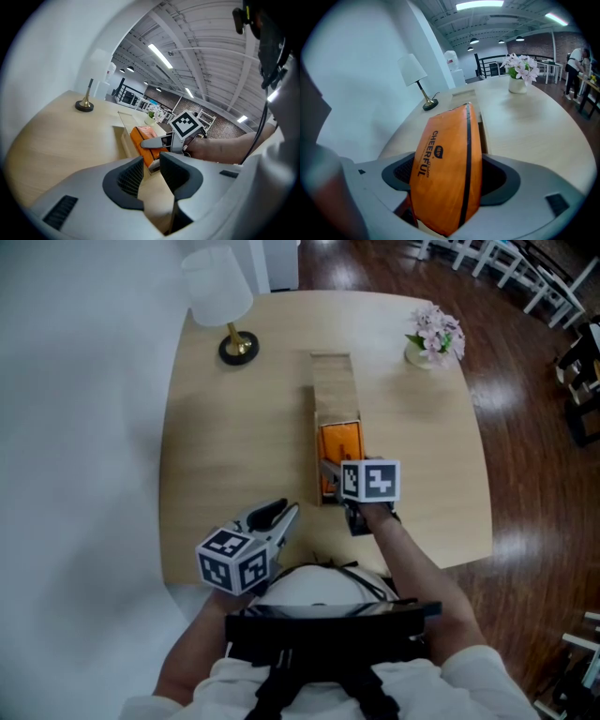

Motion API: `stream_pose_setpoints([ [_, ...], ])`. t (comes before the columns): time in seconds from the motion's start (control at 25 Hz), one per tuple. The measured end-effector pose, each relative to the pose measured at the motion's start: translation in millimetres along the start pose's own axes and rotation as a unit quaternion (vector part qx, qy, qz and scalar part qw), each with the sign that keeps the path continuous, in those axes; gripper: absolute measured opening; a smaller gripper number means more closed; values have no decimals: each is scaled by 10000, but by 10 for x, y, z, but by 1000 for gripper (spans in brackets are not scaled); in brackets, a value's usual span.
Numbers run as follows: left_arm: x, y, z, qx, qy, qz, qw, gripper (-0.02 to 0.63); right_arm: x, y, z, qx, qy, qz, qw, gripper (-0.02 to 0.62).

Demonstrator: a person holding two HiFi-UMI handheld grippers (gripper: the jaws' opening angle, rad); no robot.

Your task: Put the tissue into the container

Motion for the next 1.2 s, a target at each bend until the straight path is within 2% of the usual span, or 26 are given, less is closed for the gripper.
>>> stream_pose_setpoints([
  [0.24, 46, 4, 0, -8, -22, -60, 10000, 112, 19, -17, 13, -61, -17, 83, 9999, 396],
  [0.44, 63, 9, 32, 10, 0, -79, 10000, 112, 23, -34, 10, -234, 32, 141, 9996, 435],
  [0.72, 49, -7, 52, 19, 35, -73, 10000, 112, 36, -41, 8, -330, 35, 129, 9994, 434],
  [0.96, 13, -24, 68, 7, 41, 24, 10000, 111, 12, -158, 24, -381, 97, 272, 9989, 434],
  [1.2, -57, -27, 69, 5, 113, 150, 9998, 110, -36, -356, 7, -404, -66, 462, 9981, 434],
])
Point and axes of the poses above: the fingertips, and each gripper's own axes: y forward along the fingers, z to its right, x out of its underside, the point moved 9 cm from there along -y, backward along the fingers, and after that the axes turned 8 degrees about y, right-handed, at the moved point
